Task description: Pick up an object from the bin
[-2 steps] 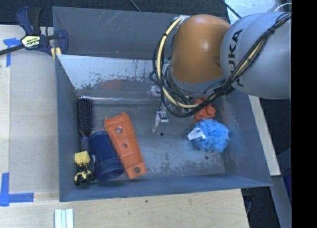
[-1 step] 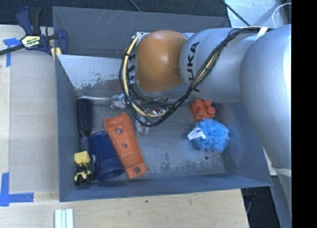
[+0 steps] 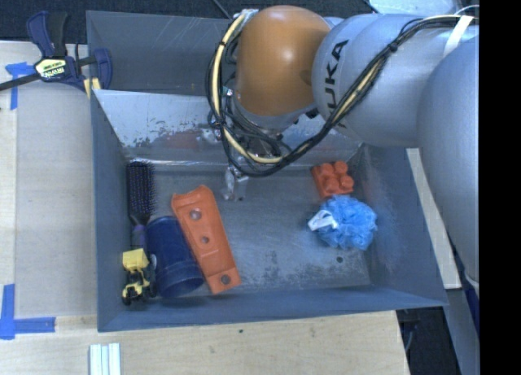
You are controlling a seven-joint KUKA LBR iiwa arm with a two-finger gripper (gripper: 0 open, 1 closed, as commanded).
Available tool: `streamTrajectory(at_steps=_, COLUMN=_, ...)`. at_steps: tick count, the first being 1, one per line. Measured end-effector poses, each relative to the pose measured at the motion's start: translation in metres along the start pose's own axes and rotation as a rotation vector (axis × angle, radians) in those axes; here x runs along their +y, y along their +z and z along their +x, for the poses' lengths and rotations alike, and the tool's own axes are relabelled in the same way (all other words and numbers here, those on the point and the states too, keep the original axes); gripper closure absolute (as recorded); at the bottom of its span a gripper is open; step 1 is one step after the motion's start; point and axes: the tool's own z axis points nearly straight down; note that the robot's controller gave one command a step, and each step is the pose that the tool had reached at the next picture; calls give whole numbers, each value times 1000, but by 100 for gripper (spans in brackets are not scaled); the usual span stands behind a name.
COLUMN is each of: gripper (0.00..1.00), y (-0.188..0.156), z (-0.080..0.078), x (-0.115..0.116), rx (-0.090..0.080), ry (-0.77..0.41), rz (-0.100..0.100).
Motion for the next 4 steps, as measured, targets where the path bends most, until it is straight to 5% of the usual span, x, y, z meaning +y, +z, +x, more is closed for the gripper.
streamTrajectory(at_steps=1, gripper=0, y=47, z=13, x=37, rx=11, ry=-717, rz=-10)
streamTrajectory(at_steps=2, gripper=0, y=84, z=-4, x=19, rx=2, ry=-370, rz=-1)
streamTrajectory(at_steps=3, gripper=100, y=80, z=3, x=24, rx=-4, ry=-1097, rz=-9)
streamTrajectory(at_steps=4, gripper=100, y=80, z=3, x=24, rx=-4, ry=-1094, rz=-10)
